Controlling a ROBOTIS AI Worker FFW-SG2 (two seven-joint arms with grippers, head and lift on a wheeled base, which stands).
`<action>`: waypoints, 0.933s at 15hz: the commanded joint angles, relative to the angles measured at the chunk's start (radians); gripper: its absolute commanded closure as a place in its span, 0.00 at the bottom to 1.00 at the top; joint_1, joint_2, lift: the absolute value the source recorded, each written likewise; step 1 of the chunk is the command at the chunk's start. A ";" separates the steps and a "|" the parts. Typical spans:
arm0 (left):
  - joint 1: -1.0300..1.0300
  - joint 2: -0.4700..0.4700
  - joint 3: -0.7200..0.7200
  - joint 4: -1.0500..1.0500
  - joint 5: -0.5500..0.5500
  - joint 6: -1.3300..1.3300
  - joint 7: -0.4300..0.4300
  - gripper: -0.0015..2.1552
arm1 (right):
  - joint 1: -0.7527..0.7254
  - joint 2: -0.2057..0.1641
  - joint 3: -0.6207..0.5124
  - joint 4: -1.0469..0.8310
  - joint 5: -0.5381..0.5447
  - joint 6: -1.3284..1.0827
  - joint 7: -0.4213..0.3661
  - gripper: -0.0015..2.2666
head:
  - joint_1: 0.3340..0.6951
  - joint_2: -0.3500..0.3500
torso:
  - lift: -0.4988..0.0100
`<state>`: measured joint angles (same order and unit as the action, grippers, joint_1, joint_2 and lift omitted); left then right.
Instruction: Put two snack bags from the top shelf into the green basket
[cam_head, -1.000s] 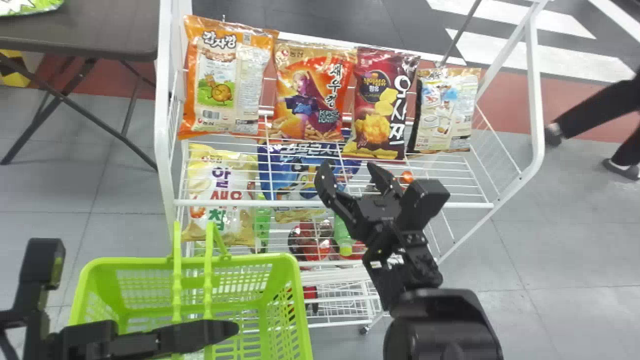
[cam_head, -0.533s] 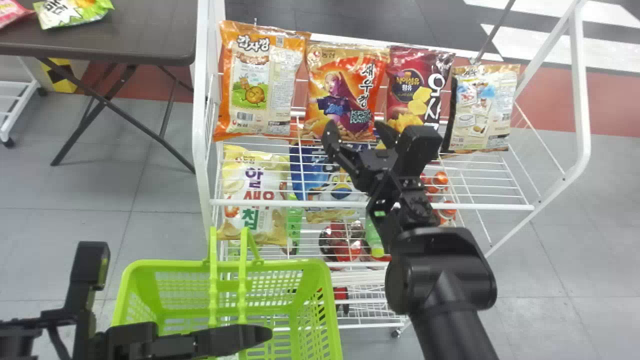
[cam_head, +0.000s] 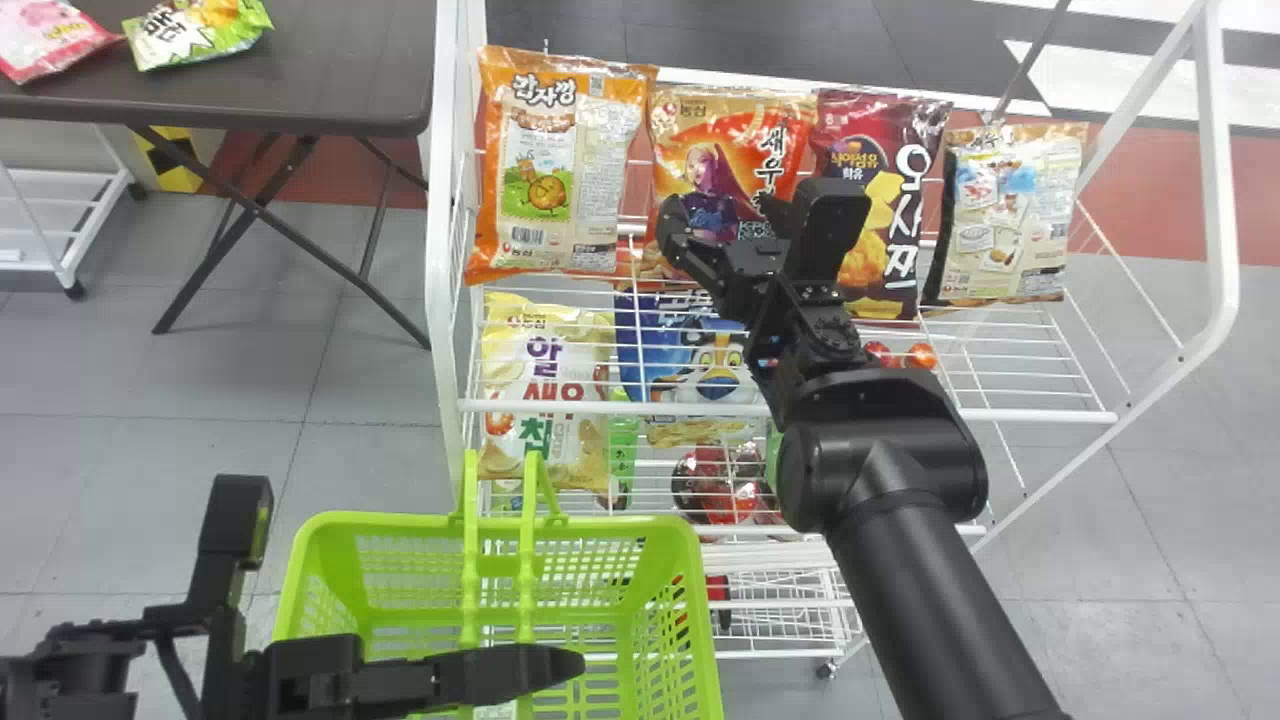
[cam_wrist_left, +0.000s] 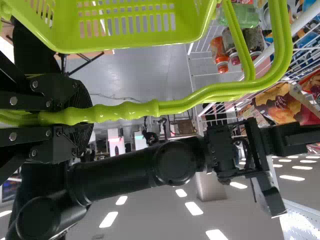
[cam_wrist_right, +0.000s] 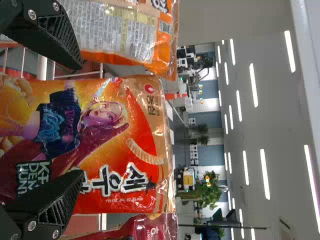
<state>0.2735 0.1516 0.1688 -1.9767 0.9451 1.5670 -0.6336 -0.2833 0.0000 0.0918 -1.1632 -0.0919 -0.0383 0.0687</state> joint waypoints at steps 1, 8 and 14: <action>-0.002 0.000 -0.002 -0.004 0.001 0.004 0.000 1.00 | -0.025 0.001 -0.006 0.034 0.001 0.001 -0.004 0.03 | 1.00 0.29 | 0.98; -0.013 0.005 -0.008 -0.001 0.003 0.004 -0.001 1.00 | -0.157 -0.006 -0.021 0.235 0.031 -0.027 -0.006 0.11 | 1.00 0.26 | 0.98; -0.013 0.006 -0.006 -0.002 0.004 0.004 -0.001 1.00 | -0.143 -0.006 -0.020 0.224 0.060 -0.024 0.022 0.94 | 1.00 0.27 | 0.98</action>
<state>0.2623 0.1580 0.1632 -1.9788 0.9495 1.5670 -0.6351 -0.4408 -0.0061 0.0707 -0.9287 -0.0314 -0.0595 0.0911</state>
